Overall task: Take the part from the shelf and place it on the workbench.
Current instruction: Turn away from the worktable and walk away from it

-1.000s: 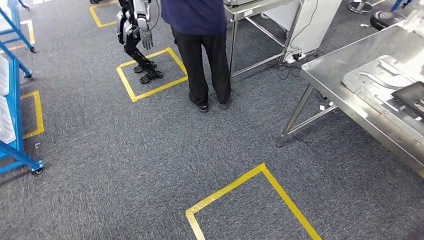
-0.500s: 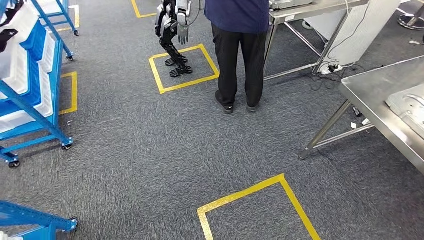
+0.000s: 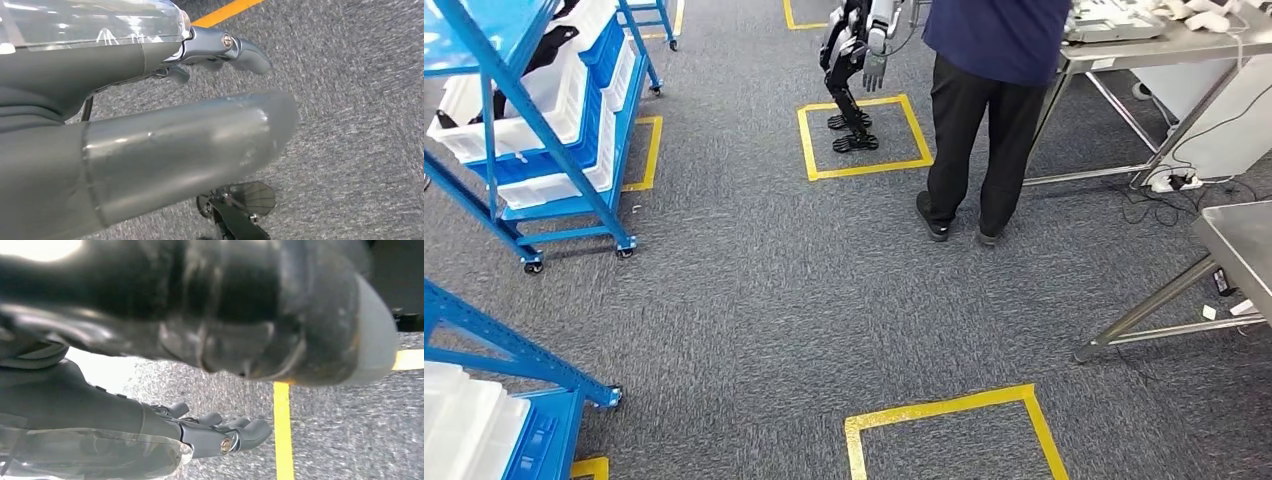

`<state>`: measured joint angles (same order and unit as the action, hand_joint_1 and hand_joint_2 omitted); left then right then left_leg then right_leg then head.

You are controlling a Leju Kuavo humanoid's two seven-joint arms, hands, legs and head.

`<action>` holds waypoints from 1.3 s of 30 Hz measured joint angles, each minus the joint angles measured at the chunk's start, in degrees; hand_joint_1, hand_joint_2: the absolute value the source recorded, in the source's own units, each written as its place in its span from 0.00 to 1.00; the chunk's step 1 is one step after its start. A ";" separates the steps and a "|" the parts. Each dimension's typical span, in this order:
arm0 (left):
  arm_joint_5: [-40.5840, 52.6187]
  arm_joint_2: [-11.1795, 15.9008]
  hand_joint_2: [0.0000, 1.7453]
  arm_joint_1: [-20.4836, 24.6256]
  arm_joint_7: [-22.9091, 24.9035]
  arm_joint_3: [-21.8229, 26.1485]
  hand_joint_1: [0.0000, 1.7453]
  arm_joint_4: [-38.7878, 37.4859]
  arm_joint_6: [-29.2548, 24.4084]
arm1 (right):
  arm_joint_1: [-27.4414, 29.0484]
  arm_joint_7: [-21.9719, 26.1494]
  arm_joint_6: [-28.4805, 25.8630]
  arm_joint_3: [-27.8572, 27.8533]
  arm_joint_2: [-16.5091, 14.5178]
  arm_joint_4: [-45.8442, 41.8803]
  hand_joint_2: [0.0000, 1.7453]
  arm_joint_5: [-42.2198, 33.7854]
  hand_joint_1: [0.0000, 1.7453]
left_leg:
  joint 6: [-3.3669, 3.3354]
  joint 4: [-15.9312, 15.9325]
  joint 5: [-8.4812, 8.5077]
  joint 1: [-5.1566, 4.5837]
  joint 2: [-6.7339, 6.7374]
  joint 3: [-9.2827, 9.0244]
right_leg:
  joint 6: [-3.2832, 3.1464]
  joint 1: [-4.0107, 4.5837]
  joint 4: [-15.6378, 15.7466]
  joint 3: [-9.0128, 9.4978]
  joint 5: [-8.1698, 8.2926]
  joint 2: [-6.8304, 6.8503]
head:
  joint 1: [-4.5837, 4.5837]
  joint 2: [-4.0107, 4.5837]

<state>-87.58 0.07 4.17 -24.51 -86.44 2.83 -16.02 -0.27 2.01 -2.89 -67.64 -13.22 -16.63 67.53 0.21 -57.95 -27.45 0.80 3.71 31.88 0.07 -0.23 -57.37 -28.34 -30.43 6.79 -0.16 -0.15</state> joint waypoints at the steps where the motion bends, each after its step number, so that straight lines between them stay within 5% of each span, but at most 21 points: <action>1: 0.00 -0.01 0.00 -0.05 0.01 -0.01 0.00 -0.01 -0.05 | -0.15 0.00 0.11 -0.01 0.01 0.00 0.00 0.05 0.00 | -0.41 0.13 0.13 0.02 -0.70 0.04 | 0.32 -0.07 0.03 0.15 -0.11 0.41 | 0.01 0.00; 4: -0.01 -0.09 0.00 -0.05 0.00 -0.04 0.00 -0.01 -0.19 | -0.25 0.02 0.49 -0.07 0.03 0.00 0.00 0.33 0.00 | -1.58 0.85 0.68 0.26 -2.57 -0.14 | 1.02 -0.55 -3.78 -1.17 -3.11 -2.94 | -0.01 0.00; 6: -0.02 -0.11 0.00 0.09 0.01 -0.06 0.00 -0.01 -0.20 | -0.17 0.02 0.62 -0.18 0.07 0.00 0.00 0.50 0.00 | -2.00 0.88 0.82 0.11 -3.77 0.07 | 1.03 -0.63 -11.21 -4.76 -6.93 -5.79 | -0.02 0.00; 8: -0.05 -0.10 0.00 0.13 0.02 -0.09 0.00 -0.01 -0.20 | -0.14 0.02 0.70 -0.30 0.14 0.00 0.00 0.58 0.00 | -2.12 0.81 0.84 -0.14 -5.32 0.18 | 0.91 -0.57 -16.25 -7.53 -8.03 -6.49 | -0.02 0.00; 10: -0.07 -0.10 0.00 0.04 0.03 -0.11 0.00 -0.01 -0.20 | -0.12 0.02 0.72 -0.38 0.19 0.00 0.00 0.63 0.00 | -2.11 0.65 0.84 -0.29 -7.05 0.08 | 0.56 -0.53 -13.06 -6.50 -4.63 -7.01 | -0.02 0.00; 12: -0.07 -0.20 0.00 0.07 0.03 -0.17 0.00 -0.01 -0.20 | -0.04 0.02 0.70 -0.48 0.27 0.00 0.00 0.64 0.00 | -1.89 0.29 0.75 -0.35 -8.58 0.16 | 0.03 -0.55 -5.43 -3.44 -0.62 -9.65 | -0.02 0.00; 14: -0.07 -0.34 0.00 0.18 0.03 -0.24 0.00 -0.01 -0.20 | -0.03 0.08 0.68 -0.56 0.37 0.00 0.00 0.64 0.00 | -1.28 0.02 0.80 -0.23 -9.90 0.64 | -0.34 -0.45 -1.52 -1.96 0.58 -11.96 | -0.03 0.00; 17: -0.07 -0.41 0.00 -0.05 0.03 -0.29 0.00 -0.01 -0.20 | -0.13 0.08 0.68 -0.58 0.42 0.00 0.00 0.65 0.00 | -0.19 -0.02 0.98 0.05 -10.87 1.21 | -1.06 -0.36 -0.73 -1.59 0.76 -10.62 | -0.02 0.00; 19: -0.07 -0.45 0.00 -0.06 0.04 -0.32 0.00 -0.01 -0.21 | 0.00 0.07 0.69 -0.58 0.41 0.00 0.00 0.66 0.00 | 0.21 -2.63 -0.74 -0.05 -8.14 2.50 | -1.81 -0.54 0.01 -1.18 1.09 -8.89 | 0.02 0.00; 21: -0.07 -0.49 0.00 0.24 0.06 -0.35 0.00 -0.01 -0.22 | 0.24 0.07 0.75 -0.58 0.41 0.00 0.00 0.65 0.00 | 0.55 -9.20 -4.28 -0.06 -5.17 5.62 | -2.23 -0.33 0.20 -1.06 1.06 -7.05 | 0.04 0.00; 23: -0.08 -0.50 0.00 0.34 0.12 -0.37 0.00 -0.01 -0.22 | 0.32 0.02 0.83 -0.62 0.44 0.00 0.00 0.64 0.00 | 0.96 -14.85 -6.28 0.12 -4.36 8.24 | -2.33 -0.14 0.18 -1.04 0.88 -5.18 | 0.04 0.00; 24: -0.09 -0.50 0.00 0.24 0.17 -0.39 0.00 -0.01 -0.22 | 0.30 -0.02 0.85 -0.64 0.45 0.00 0.00 0.65 0.00 | 1.09 -15.14 -5.88 0.20 -4.15 8.25 | -2.30 -0.10 0.16 -0.99 0.77 -4.36 | 0.03 0.00; 26: -0.13 -0.50 0.00 0.05 0.29 -0.41 0.00 -0.02 -0.22 | 0.24 -0.10 0.87 -0.67 0.46 0.01 0.00 0.67 0.00 | 1.10 -9.56 -2.72 0.29 -2.98 5.01 | -2.07 -0.09 0.10 -0.67 0.47 -2.96 | 0.04 0.00; 29: -0.16 -0.49 0.00 0.23 0.36 -0.42 0.00 -0.02 -0.22 | 0.22 -0.13 0.88 -0.72 0.47 0.02 0.00 0.79 0.00 | 0.30 -0.50 0.09 -0.15 0.95 0.08 | -1.30 0.23 -0.09 -0.09 -0.12 -1.19 | 0.03 0.00; 30: -0.17 -0.49 0.00 0.26 0.36 -0.42 0.00 -0.02 -0.22 | 0.15 -0.13 0.88 -0.75 0.47 0.02 0.00 0.82 0.00 | 0.00 0.10 0.01 -0.34 1.27 -0.14 | -1.04 0.35 -0.11 0.03 -0.25 -0.68 | 0.03 0.00; 32: -0.20 -0.49 0.00 0.12 0.38 -0.42 0.00 -0.03 -0.22 | -0.14 -0.13 0.88 -0.79 0.48 0.03 0.00 0.84 0.00 | -0.60 0.31 0.24 -0.38 -0.11 -0.05 | -0.48 0.37 -0.10 0.36 -0.54 0.24 | 0.03 0.00; 34: -0.22 -0.52 0.00 0.06 0.40 -0.42 0.00 -0.03 -0.22 | -0.26 -0.13 0.88 -0.80 0.48 0.05 0.00 0.84 0.00 | -1.37 0.79 0.57 -0.19 -1.43 -0.20 | 0.09 0.09 -2.01 -0.15 -2.15 -1.71 | -0.01 0.00; 36: -0.22 -0.54 0.00 0.17 0.41 -0.42 0.00 -0.03 -0.22 | -0.19 -0.13 0.88 -0.86 0.48 0.06 0.00 0.84 0.00 | -1.96 1.02 0.85 -0.12 -2.67 -0.27 | 0.39 -0.17 -8.18 -3.02 -5.65 -5.18 | -0.04 0.00; 38: -0.22 -0.51 0.00 0.24 0.42 -0.42 0.00 -0.03 -0.22 | -0.17 -0.13 0.88 -0.97 0.48 0.07 0.00 0.84 0.00 | -2.18 0.98 0.92 -0.22 -4.04 -0.16 | 0.46 -0.21 -15.48 -6.92 -8.39 -6.43 | -0.04 0.00; 39: -0.22 -0.50 0.00 0.20 0.42 -0.42 0.00 -0.04 -0.22 | -0.16 -0.13 0.88 -1.02 0.48 0.07 0.00 0.84 0.00 | -2.21 0.96 0.92 -0.25 -4.82 -0.19 | 0.47 -0.22 -17.17 -8.03 -8.30 -6.56 | -0.04 0.00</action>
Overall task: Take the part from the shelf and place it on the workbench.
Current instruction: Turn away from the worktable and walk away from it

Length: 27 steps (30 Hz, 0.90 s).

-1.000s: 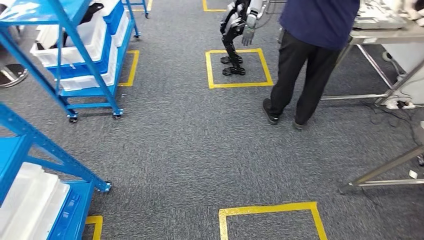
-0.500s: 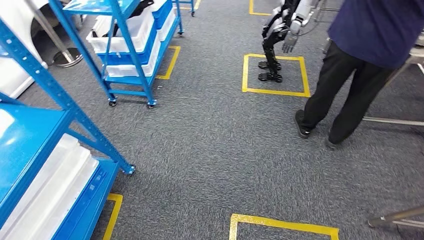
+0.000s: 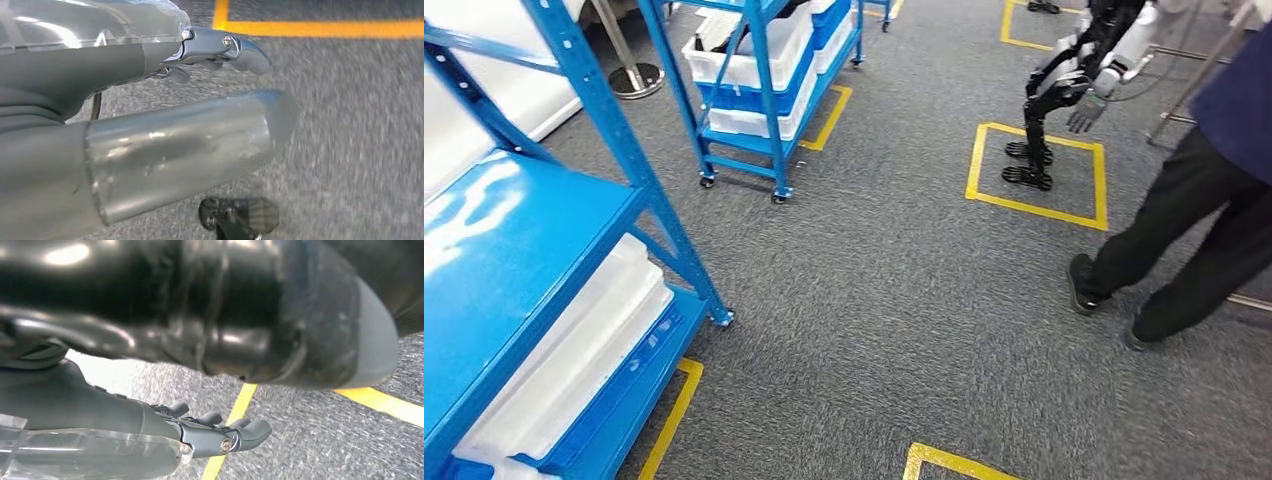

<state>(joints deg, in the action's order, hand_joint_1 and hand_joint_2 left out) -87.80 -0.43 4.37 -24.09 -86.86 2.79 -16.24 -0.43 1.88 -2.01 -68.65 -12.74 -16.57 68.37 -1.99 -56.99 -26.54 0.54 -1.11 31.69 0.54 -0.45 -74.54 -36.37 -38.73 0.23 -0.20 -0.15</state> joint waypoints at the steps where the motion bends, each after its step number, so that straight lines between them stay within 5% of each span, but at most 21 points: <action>1: 0.00 0.01 0.00 -0.06 0.01 0.00 0.00 -0.01 0.00 | 0.01 0.00 0.00 -0.03 0.00 0.00 0.00 0.00 0.00 | 0.01 -0.04 -0.01 -0.01 -0.86 -0.08 | -0.03 -0.05 0.48 -0.11 1.28 -0.11 | 0.00 0.00; 4: 0.00 -0.03 0.00 -0.06 0.01 -0.01 0.00 -0.01 0.02 | 0.10 0.00 0.00 -0.06 0.03 0.00 0.00 0.00 0.00 | 0.41 -0.53 -0.24 -0.03 -3.33 -0.14 | -0.26 -0.48 10.91 3.81 7.83 -2.76 | -0.01 0.00; 6: 0.00 -0.07 0.00 0.01 0.01 -0.02 0.00 -0.01 0.02 | 0.10 0.01 0.00 -0.09 0.04 0.00 0.00 0.00 0.00 | 1.12 -0.91 -0.38 -0.05 -4.60 0.28 | -0.45 -0.55 15.09 5.31 9.22 -4.67 | 0.01 0.00; 8: -0.01 -0.04 0.00 -0.13 0.01 -0.02 0.00 -0.01 0.02 | -0.05 -0.01 0.00 -0.09 0.04 0.00 0.00 0.00 0.00 | 1.93 -0.87 -0.24 0.09 -5.72 0.69 | -0.88 -0.42 15.41 5.38 9.15 -4.05 | 0.03 0.00; 10: -0.02 0.00 0.00 -0.35 0.03 -0.02 0.00 -0.02 0.03 | -0.07 -0.03 0.00 -0.09 0.02 0.01 0.00 0.00 0.00 | 2.47 -2.07 -1.07 0.14 -4.48 1.38 | -1.67 -0.50 15.88 5.60 9.42 -2.66 | 0.05 0.00; 13: -0.02 -0.01 0.00 -0.17 0.09 -0.02 0.00 -0.03 0.06 | 0.27 -0.03 0.00 -0.10 0.00 0.02 0.00 0.00 0.00 | 2.99 -11.09 -6.29 0.14 -0.26 5.60 | -2.55 -0.32 16.23 5.67 9.49 -0.17 | 0.12 0.00; 15: -0.02 -0.03 0.00 -0.11 0.11 -0.03 0.00 -0.03 0.08 | 0.38 -0.04 0.00 -0.10 0.00 0.02 0.00 0.01 0.00 | 3.28 -16.79 -8.33 0.24 0.55 8.18 | -2.69 -0.10 16.17 5.64 9.33 1.55 | 0.11 0.00; 16: -0.02 -0.04 0.00 -0.18 0.14 -0.03 0.00 -0.03 0.08 | 0.37 -0.04 0.00 -0.10 0.00 0.02 0.00 0.02 0.00 | 3.34 -17.10 -7.90 0.26 0.74 8.21 | -2.69 -0.05 16.13 5.66 9.23 2.28 | 0.11 0.00; 20: -0.02 0.03 0.00 -0.21 0.17 -0.04 0.00 -0.03 0.09 | 0.34 -0.04 0.00 -0.11 -0.01 0.02 0.00 0.04 0.00 | 2.62 -3.54 -1.78 -0.11 4.05 0.88 | -1.96 0.17 15.89 6.30 8.52 4.75 | 0.10 0.00; 22: -0.06 0.04 0.00 -0.16 0.17 -0.04 0.00 -0.03 0.09 | 0.20 -0.04 0.02 -0.11 -0.01 0.02 0.00 0.17 0.00 | 2.01 -1.21 -1.44 -0.52 4.66 -0.12 | -1.39 0.33 15.92 6.63 8.29 5.69 | 0.09 0.00; 24: -0.20 0.04 0.00 -0.34 0.21 -0.05 0.00 -0.03 0.09 | -0.13 -0.06 0.07 -0.11 -0.02 0.02 0.00 0.48 0.00 | 1.35 -0.85 -1.17 -0.51 3.44 -0.17 | -0.78 0.28 16.12 7.08 8.15 6.26 | 0.09 0.00; 27: -0.32 -0.03 0.00 -0.31 0.23 -0.07 0.00 -0.03 0.10 | -0.24 -0.11 0.08 -0.13 -0.01 0.02 0.00 0.84 0.00 | 0.35 -0.07 -0.59 -0.11 1.80 -0.68 | 0.06 -0.04 12.30 5.73 5.30 2.79 | 0.08 0.00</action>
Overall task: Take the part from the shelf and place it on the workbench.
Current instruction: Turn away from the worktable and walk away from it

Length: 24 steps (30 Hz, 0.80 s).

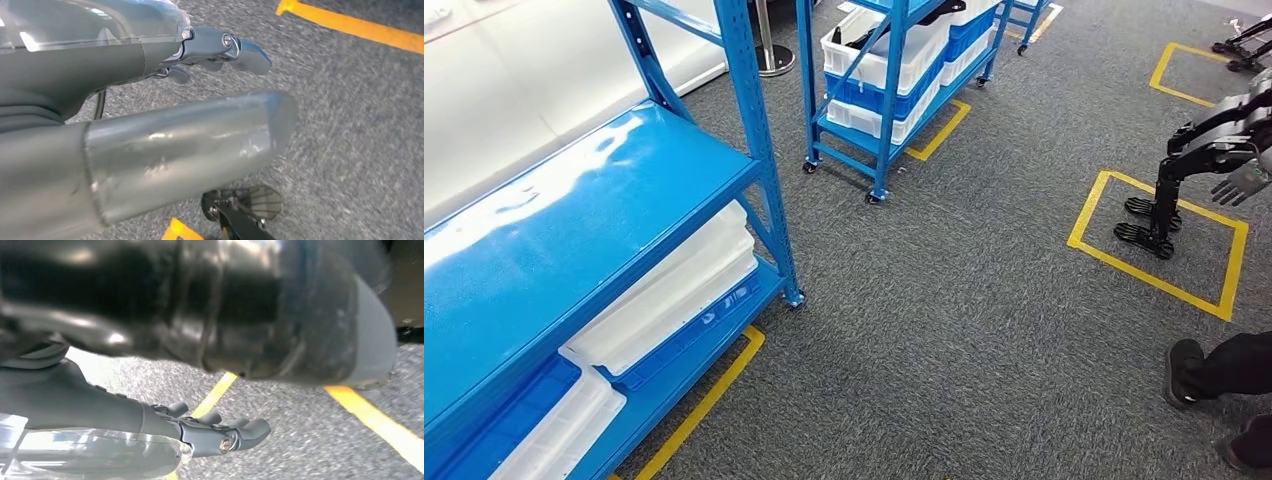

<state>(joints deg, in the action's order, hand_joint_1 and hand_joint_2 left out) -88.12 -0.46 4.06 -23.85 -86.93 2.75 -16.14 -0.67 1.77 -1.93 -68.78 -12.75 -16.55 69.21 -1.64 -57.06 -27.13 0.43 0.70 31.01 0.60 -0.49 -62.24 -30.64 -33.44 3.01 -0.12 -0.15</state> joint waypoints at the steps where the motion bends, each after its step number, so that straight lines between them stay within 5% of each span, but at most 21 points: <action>1: -0.02 -0.01 0.00 0.10 0.00 0.00 0.00 0.00 0.01 | 0.04 -0.01 0.00 -0.03 0.01 0.00 0.00 0.02 0.00 | -0.17 0.04 0.08 -0.02 -0.55 0.06 | 0.10 -0.07 -3.64 -1.77 -1.92 -1.46 | -0.01 0.00; 3: -0.05 0.00 0.00 0.24 0.01 -0.01 0.00 0.00 0.05 | 0.10 -0.03 0.00 -0.14 0.01 0.00 0.00 0.03 0.00 | -0.32 0.00 0.13 -0.11 -1.88 0.14 | 0.20 -0.14 -10.97 -5.66 -4.62 -2.64 | 0.00 0.00; 4: -0.06 0.00 0.00 0.23 0.01 -0.01 0.00 0.00 0.07 | 0.12 -0.04 0.01 -0.21 0.01 0.00 0.00 0.05 0.00 | -0.33 -0.03 0.12 -0.15 -2.67 0.11 | 0.20 -0.16 -12.35 -6.62 -4.32 -2.77 | -0.01 0.00; 6: -0.07 -0.02 0.00 0.17 0.01 -0.04 0.00 0.00 0.10 | 0.17 -0.04 -0.01 -0.31 0.01 0.00 0.00 0.13 0.00 | -0.25 -0.13 0.07 -0.15 -4.39 -0.08 | 0.00 -0.23 -8.31 -5.34 -0.41 -3.29 | -0.01 0.00; 8: -0.08 -0.11 0.00 0.20 0.03 -0.14 0.00 0.00 0.11 | 0.24 -0.05 -0.03 -0.40 0.03 0.00 0.00 0.26 0.00 | 0.02 -0.40 -0.08 -0.13 -5.90 -0.02 | -0.43 -0.31 -0.64 -2.33 3.53 -5.62 | 0.00 0.00; 10: -0.09 -0.20 0.00 0.25 0.08 -0.29 0.00 0.00 0.12 | 0.24 -0.07 -0.05 -0.52 0.05 0.00 0.00 0.43 0.00 | 0.56 -0.63 -0.14 -0.13 -7.03 0.34 | -0.85 -0.27 2.93 -1.01 4.55 -7.19 | 0.01 0.00; 12: -0.11 -0.18 0.00 0.13 0.15 -0.37 0.00 -0.02 0.12 | 0.15 -0.14 -0.05 -0.62 0.03 0.00 0.00 0.69 0.00 | 1.29 -0.62 -0.08 0.00 -8.01 0.68 | -1.34 -0.20 3.30 -0.83 4.58 -6.23 | 0.01 0.00; 14: -0.13 -0.14 0.00 -0.03 0.21 -0.41 0.00 -0.05 0.11 | 0.20 -0.26 -0.07 -0.76 -0.02 -0.01 0.00 0.94 0.00 | 1.90 -2.16 -1.21 0.04 -6.11 1.48 | -2.11 -0.31 3.91 -0.45 4.78 -4.82 | 0.04 0.00; 16: -0.14 -0.15 0.00 0.08 0.24 -0.45 0.00 -0.07 0.10 | 0.43 -0.33 -0.09 -0.88 -0.03 -0.02 0.00 1.13 0.00 | 2.43 -7.77 -4.50 0.10 -2.64 4.13 | -2.76 -0.31 4.25 -0.24 4.81 -3.22 | 0.10 0.00; 18: -0.15 -0.18 0.00 0.23 0.26 -0.49 0.00 -0.07 0.09 | 0.59 -0.37 -0.10 -0.98 -0.03 -0.02 0.00 1.23 0.00 | 2.97 -14.85 -7.55 0.33 -1.35 7.65 | -2.99 -0.19 4.19 -0.23 4.63 -1.51 | 0.13 0.00; 19: -0.19 -0.19 0.00 0.19 0.26 -0.51 0.00 -0.07 0.09 | 0.60 -0.39 -0.09 -1.02 -0.03 -0.02 0.00 1.24 0.00 | 3.17 -16.46 -7.69 0.44 -1.16 8.45 | -2.96 -0.17 4.15 -0.20 4.51 -0.67 | 0.12 0.00; 21: -0.27 -0.17 0.00 0.03 0.26 -0.56 0.00 -0.07 0.09 | 0.56 -0.39 -0.08 -1.07 -0.04 -0.01 0.00 1.30 0.00 | 3.35 -13.23 -4.99 0.57 -0.57 6.78 | -2.73 -0.21 4.01 0.00 4.21 0.84 | 0.12 0.00; 24: -0.33 -0.09 0.00 0.09 0.22 -0.69 0.00 -0.09 0.08 | 0.54 -0.38 -0.08 -1.14 -0.04 -0.01 0.00 1.56 0.00 | 2.70 -2.78 -0.68 0.32 2.76 1.32 | -1.88 0.03 3.69 0.55 3.52 2.69 | 0.13 0.00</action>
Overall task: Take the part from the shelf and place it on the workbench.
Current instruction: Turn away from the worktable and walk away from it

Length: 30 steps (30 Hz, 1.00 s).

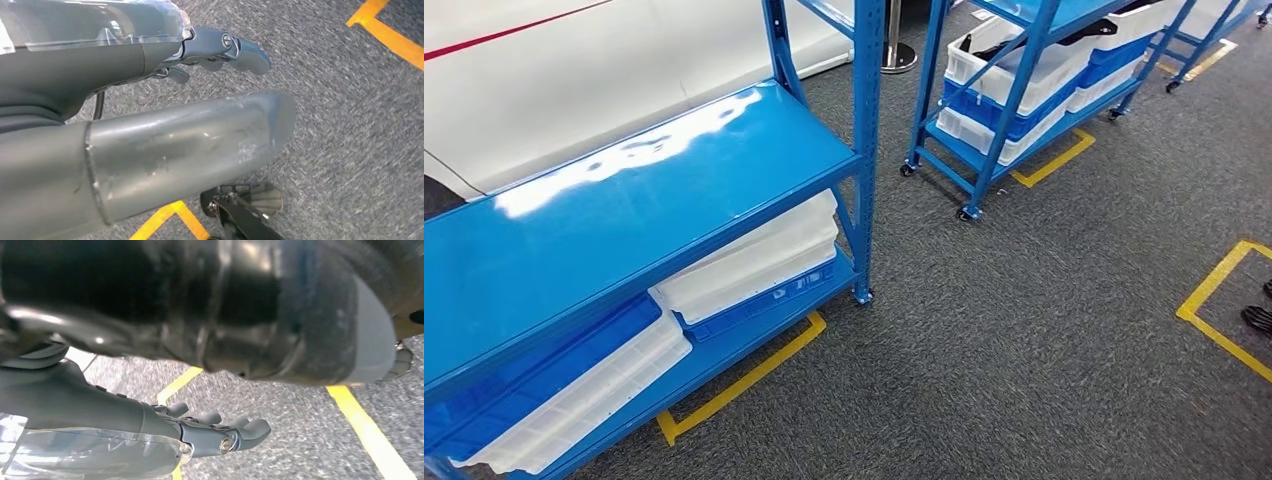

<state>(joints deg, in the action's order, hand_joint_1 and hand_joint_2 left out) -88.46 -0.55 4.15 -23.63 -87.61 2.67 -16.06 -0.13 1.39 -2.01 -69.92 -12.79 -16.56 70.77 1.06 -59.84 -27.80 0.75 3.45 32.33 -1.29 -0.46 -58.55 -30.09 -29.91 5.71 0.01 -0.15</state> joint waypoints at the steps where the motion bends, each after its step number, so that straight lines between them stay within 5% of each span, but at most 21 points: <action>1: -0.04 0.01 0.00 0.05 -0.02 -0.05 0.00 0.00 0.00 | -0.06 0.01 0.00 -0.04 0.01 -0.01 0.00 0.11 0.00 | -0.41 1.35 0.26 -0.16 0.63 -0.63 | 0.32 0.13 -0.04 0.18 -0.15 0.50 | -0.01 0.00; 3: -0.13 0.01 0.00 -0.05 -0.04 -0.13 0.00 0.00 -0.01 | -0.37 0.01 0.00 -0.10 0.02 -0.01 0.00 0.29 0.00 | -1.23 1.66 0.27 -0.32 -0.25 -0.48 | 0.92 0.22 0.10 0.60 -0.26 1.44 | -0.01 0.00; 5: -0.15 -0.06 0.00 -0.18 -0.04 -0.16 0.00 0.00 -0.01 | -0.61 0.01 0.00 -0.12 0.02 -0.01 0.00 0.37 0.00 | -2.02 2.13 0.61 -0.13 -1.49 -0.67 | 1.61 -0.03 -0.63 0.73 -1.16 0.07 | -0.02 0.00; 8: -0.15 -0.15 0.00 0.06 -0.04 -0.16 0.00 0.00 -0.01 | -0.49 0.01 0.00 -0.18 0.03 -0.01 0.00 0.39 0.00 | -2.90 2.48 1.04 -0.01 -3.41 -0.76 | 2.04 -0.29 -9.15 -3.17 -6.27 -4.72 | -0.05 0.00; 10: -0.15 -0.15 0.00 0.12 -0.04 -0.16 0.00 0.00 -0.01 | -0.44 0.01 0.00 -0.20 0.04 -0.01 0.00 0.39 0.00 | -3.05 2.40 1.10 -0.22 -4.95 -0.65 | 1.97 -0.28 -15.40 -6.50 -8.19 -5.41 | -0.07 0.00; 12: -0.15 -0.15 0.00 0.03 -0.04 -0.16 0.00 0.00 0.00 | -0.43 0.01 0.00 -0.20 0.05 -0.01 0.00 0.39 0.00 | -3.06 2.29 1.09 -0.38 -6.74 -0.75 | 1.62 -0.26 -14.01 -6.40 -5.56 -5.75 | -0.07 0.00; 15: -0.15 -0.38 0.00 0.05 -0.04 -0.16 0.00 0.00 0.01 | -0.33 0.02 -0.01 -0.23 0.16 -0.01 0.00 0.39 0.00 | -2.80 2.13 1.06 -0.44 -9.12 -0.80 | 0.72 -0.17 -3.10 -2.05 0.39 -9.14 | -0.07 0.00; 17: -0.15 -0.53 0.00 0.03 -0.04 -0.16 0.00 0.00 0.01 | -0.40 0.06 -0.02 -0.26 0.28 -0.01 0.00 0.39 0.00 | -2.21 2.10 1.13 -0.26 -10.25 -0.48 | 0.46 0.07 -0.41 -1.09 1.11 -10.49 | -0.05 0.00; 19: -0.15 -0.46 0.00 -0.13 -0.04 -0.17 0.00 -0.02 0.00 | -0.56 0.07 -0.02 -0.26 0.25 -0.01 0.00 0.39 0.00 | -1.52 2.15 1.20 -0.10 -11.01 -0.18 | 0.14 0.06 0.04 -0.87 1.37 -9.10 | -0.05 0.00; 21: -0.15 -0.41 0.00 -0.20 -0.04 -0.19 0.00 -0.07 -0.01 | -0.47 0.06 -0.02 -0.26 0.18 -0.01 0.00 0.39 0.00 | -1.05 0.28 -0.16 -0.30 -8.87 0.76 | -0.59 -0.30 0.83 -0.46 1.65 -7.56 | 0.03 0.00; 23: -0.14 -0.42 0.00 0.01 -0.04 -0.19 0.00 -0.09 0.00 | -0.21 0.07 -0.02 -0.26 0.15 -0.01 0.00 0.39 0.00 | -0.63 -5.82 -3.65 -0.32 -5.46 3.65 | -1.14 -0.37 1.22 -0.22 1.67 -5.80 | 0.12 0.00; 25: -0.14 -0.41 0.00 0.14 -0.04 -0.20 0.00 -0.09 0.01 | -0.05 0.08 -0.01 -0.26 0.14 -0.01 0.00 0.40 0.00 | -0.06 -12.54 -6.29 -0.01 -4.15 6.92 | -1.18 -0.27 1.18 -0.16 1.46 -3.96 | 0.14 0.00; 26: -0.14 -0.41 0.00 0.08 -0.04 -0.20 0.00 -0.09 0.01 | -0.04 0.07 0.00 -0.26 0.14 -0.01 0.00 0.42 0.00 | 0.17 -13.63 -6.18 0.13 -3.91 7.41 | -1.10 -0.26 1.16 -0.08 1.33 -3.13 | 0.14 0.00; 28: -0.16 -0.37 0.00 -0.10 -0.04 -0.21 0.00 -0.09 0.00 | -0.07 0.04 0.00 -0.26 0.13 -0.01 0.00 0.50 0.00 | 0.38 -9.14 -3.02 0.34 -3.10 4.98 | -0.82 -0.31 1.10 0.31 0.97 -1.64 | 0.15 0.00; 30: -0.17 -0.31 0.00 -0.05 -0.03 -0.21 0.00 -0.09 -0.01 | -0.07 0.00 -0.01 -0.29 0.13 -0.01 0.00 0.60 0.00 | 0.07 -1.24 0.10 0.24 -0.39 0.87 | -0.23 -0.14 0.91 0.82 0.44 -0.32 | 0.13 0.00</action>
<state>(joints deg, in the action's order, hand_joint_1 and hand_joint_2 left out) -88.63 -0.86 4.10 -23.66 -87.82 2.58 -16.06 -0.20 1.39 -2.02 -70.21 -12.66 -16.57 71.37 1.13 -61.08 -27.70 0.99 3.07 33.21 -1.52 -0.60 -57.63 -29.26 -29.48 5.39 0.13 -0.15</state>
